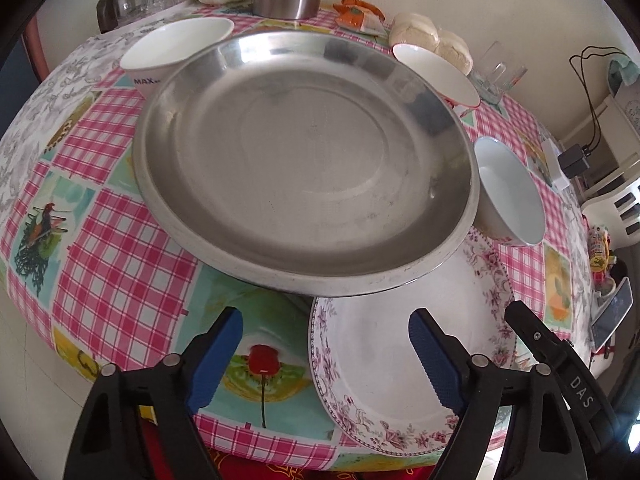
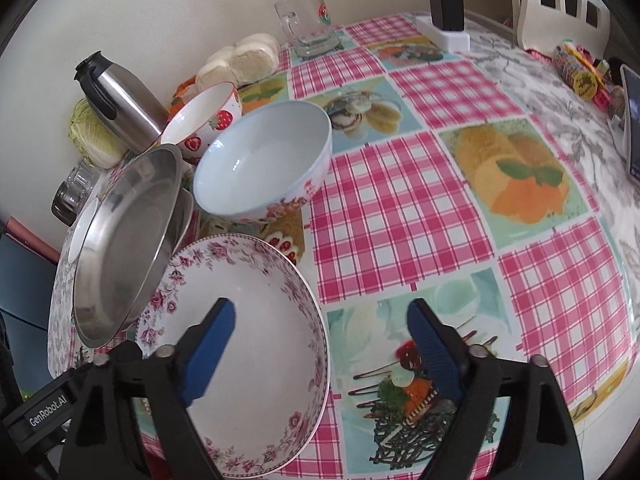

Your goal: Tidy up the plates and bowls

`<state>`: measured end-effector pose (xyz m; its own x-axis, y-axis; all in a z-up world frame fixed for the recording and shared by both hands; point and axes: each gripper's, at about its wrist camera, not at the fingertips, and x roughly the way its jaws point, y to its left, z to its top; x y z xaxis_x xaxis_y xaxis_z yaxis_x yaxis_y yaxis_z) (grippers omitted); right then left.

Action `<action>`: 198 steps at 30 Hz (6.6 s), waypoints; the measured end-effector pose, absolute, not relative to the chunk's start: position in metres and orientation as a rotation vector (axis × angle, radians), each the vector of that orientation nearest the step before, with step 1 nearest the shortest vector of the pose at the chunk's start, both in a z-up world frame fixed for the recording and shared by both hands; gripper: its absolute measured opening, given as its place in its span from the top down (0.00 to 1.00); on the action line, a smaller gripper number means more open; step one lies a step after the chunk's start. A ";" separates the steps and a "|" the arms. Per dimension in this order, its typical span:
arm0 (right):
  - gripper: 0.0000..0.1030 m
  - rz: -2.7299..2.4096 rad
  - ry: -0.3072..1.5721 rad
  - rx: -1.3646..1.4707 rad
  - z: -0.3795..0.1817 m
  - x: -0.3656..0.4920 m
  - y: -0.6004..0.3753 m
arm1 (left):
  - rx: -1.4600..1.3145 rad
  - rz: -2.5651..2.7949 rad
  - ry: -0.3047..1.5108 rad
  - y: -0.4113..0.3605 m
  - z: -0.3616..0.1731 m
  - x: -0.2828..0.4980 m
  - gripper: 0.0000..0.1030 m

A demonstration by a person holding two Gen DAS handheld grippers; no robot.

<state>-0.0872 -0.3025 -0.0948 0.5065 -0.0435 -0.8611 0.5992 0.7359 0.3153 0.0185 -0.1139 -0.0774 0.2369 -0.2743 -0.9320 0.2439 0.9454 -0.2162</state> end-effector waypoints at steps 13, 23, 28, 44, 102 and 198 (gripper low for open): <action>0.56 -0.375 0.981 0.737 -0.112 -0.082 -0.311 | -0.014 -0.320 1.323 -0.128 -0.102 0.026 0.32; 0.84 -0.333 0.947 0.799 -0.116 -0.081 -0.313 | -0.001 -0.318 1.300 -0.128 -0.106 0.036 0.48; 0.84 -0.332 0.953 0.803 -0.117 -0.080 -0.314 | -0.038 -0.345 1.300 -0.128 -0.107 0.036 0.68; 0.85 -0.368 0.960 0.877 -0.120 -0.101 -0.329 | 0.004 -0.420 1.304 -0.148 -0.114 0.016 0.74; 0.86 -0.443 0.881 0.788 -0.065 -0.149 -0.352 | -0.034 -0.615 1.313 -0.174 -0.088 -0.002 0.74; 0.84 -0.193 1.004 0.569 -0.066 0.073 -0.261 | -0.470 -0.300 1.130 -0.041 -0.080 0.167 0.75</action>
<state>0.0731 -0.2610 -0.0661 0.5347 0.1023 -0.8389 0.4065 0.8392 0.3614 0.1669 -0.0405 -0.0803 0.4027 -0.4588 -0.7920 -0.0056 0.8641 -0.5034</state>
